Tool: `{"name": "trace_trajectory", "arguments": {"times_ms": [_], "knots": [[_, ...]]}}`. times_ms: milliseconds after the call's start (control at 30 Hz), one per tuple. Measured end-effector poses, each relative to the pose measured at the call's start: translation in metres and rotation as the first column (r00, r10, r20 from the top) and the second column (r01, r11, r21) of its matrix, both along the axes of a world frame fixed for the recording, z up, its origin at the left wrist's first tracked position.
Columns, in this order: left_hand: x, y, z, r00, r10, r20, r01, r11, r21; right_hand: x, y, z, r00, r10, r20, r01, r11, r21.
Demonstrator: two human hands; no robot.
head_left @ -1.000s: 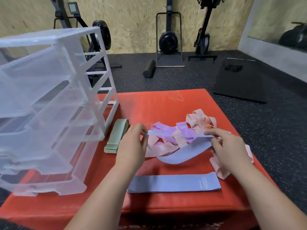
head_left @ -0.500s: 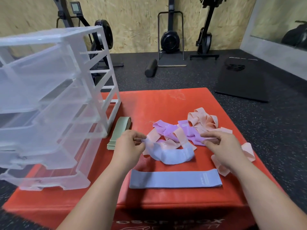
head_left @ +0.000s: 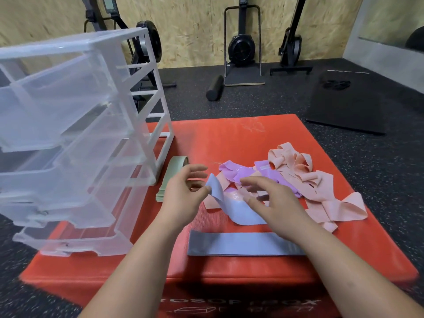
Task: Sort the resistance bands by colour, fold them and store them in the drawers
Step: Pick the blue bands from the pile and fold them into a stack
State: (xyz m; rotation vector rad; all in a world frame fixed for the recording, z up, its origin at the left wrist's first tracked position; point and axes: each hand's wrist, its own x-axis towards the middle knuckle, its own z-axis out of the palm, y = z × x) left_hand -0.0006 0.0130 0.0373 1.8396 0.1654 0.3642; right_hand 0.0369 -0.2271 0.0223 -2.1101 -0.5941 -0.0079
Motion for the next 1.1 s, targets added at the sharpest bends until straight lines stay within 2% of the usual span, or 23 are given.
{"name": "trace_trajectory", "arguments": {"times_ms": [200, 267, 367, 467, 567, 667, 833, 1033, 1100], "knots": [[-0.01, -0.008, 0.016, 0.974, -0.192, 0.12, 0.202, 0.976, -0.081, -0.005, 0.021, -0.002, 0.989, 0.133, -0.06, -0.129, 0.99, 0.061], [-0.012, -0.011, 0.018, 0.968, -0.215, 0.13, 0.224, 0.973, -0.058, -0.004, 0.024, -0.002, 0.994, 0.113, -0.002, -0.112, 0.992, 0.058], [-0.013, -0.015, 0.018, 0.961, -0.252, 0.111, 0.249, 0.968, 0.043, -0.002, 0.021, 0.002, 0.989, 0.051, 0.141, -0.055, 0.998, 0.026], [-0.012, -0.017, 0.014, 0.959, -0.264, 0.105, 0.236, 0.946, 0.223, -0.001, 0.017, 0.01, 0.962, 0.068, 0.264, -0.046, 0.995, -0.087], [-0.011, -0.02, 0.013, 0.962, -0.221, 0.159, 0.161, 0.933, 0.322, 0.002, 0.011, 0.008, 0.963, 0.096, 0.251, -0.058, 0.986, -0.153], [-0.01, -0.02, 0.019, 0.966, -0.113, 0.231, 0.058, 0.971, 0.23, 0.011, -0.002, 0.002, 0.971, 0.075, 0.226, -0.019, 0.971, -0.238], [-0.01, 0.001, 0.02, 0.964, 0.05, 0.26, -0.061, 0.998, 0.033, 0.021, -0.037, 0.003, 0.975, -0.019, 0.22, 0.099, 0.928, -0.36], [-0.012, 0.015, 0.009, 0.977, 0.114, 0.178, -0.122, 0.992, 0.037, 0.013, -0.079, 0.018, 0.991, -0.125, 0.055, 0.136, 0.946, -0.293], [-0.016, 0.02, 0.006, 0.987, 0.116, 0.113, -0.121, 0.992, 0.039, 0.005, -0.089, 0.026, 0.984, -0.176, -0.029, 0.167, 0.966, -0.2]]}}
